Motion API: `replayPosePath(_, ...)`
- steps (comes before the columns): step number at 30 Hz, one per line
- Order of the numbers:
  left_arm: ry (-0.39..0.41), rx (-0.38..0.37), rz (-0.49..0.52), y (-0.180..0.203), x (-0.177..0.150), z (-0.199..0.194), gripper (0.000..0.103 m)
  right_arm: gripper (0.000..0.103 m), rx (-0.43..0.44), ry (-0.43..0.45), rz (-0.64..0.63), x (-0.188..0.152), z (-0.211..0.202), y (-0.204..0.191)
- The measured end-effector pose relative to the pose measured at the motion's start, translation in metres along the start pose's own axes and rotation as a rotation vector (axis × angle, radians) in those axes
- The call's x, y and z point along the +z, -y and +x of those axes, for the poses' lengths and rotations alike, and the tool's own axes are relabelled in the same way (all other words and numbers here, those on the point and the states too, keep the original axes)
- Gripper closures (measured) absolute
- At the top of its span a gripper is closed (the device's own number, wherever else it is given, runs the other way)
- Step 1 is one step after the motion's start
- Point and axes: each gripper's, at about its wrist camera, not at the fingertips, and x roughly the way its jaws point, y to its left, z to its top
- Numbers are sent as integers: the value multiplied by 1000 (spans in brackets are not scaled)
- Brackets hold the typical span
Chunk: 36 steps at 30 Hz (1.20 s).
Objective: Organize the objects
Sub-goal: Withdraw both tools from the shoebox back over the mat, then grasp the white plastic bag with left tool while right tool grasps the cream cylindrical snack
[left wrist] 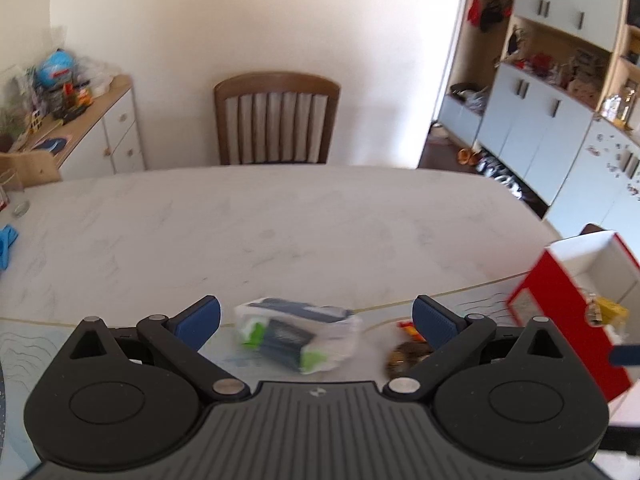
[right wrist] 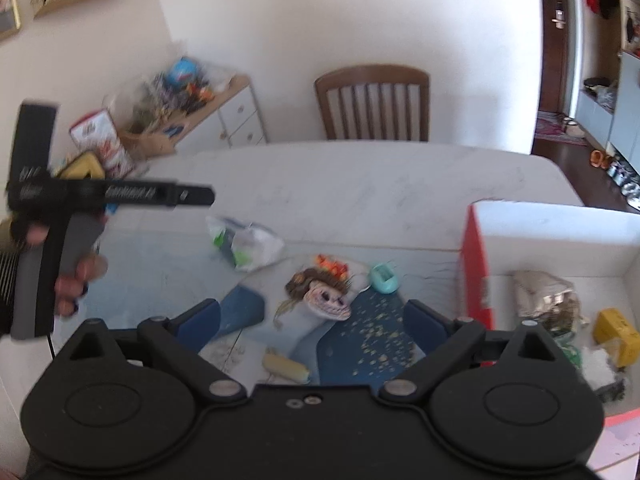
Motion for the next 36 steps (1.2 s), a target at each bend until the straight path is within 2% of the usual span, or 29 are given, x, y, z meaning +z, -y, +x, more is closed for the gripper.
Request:
replayPosePath(8,-114,44,-17,-16,0,54,0,12,20,-103,-48,-13,43,-9)
replayPosePath(14,-213,104,-106,-23,9,91,0,16,26,-163,-101,-23,68,-14)
replayPosePath(22,-361,100,-230,-38,5,134,1,22,35,-224,-150,-33,100,-16)
replayPosePath(28,-399,96,-237,-39,-8,142,1,29,37,-246,-201,-37,114,-19)
replayPosePath(32,-385,96,-177,-29,-13,138,1,34,41,-256,-244,-41,118,-24)
replayPosePath(36,-368,82,-110,-19,-22,129,4,44,40,-266,-284,-46,122,-30)
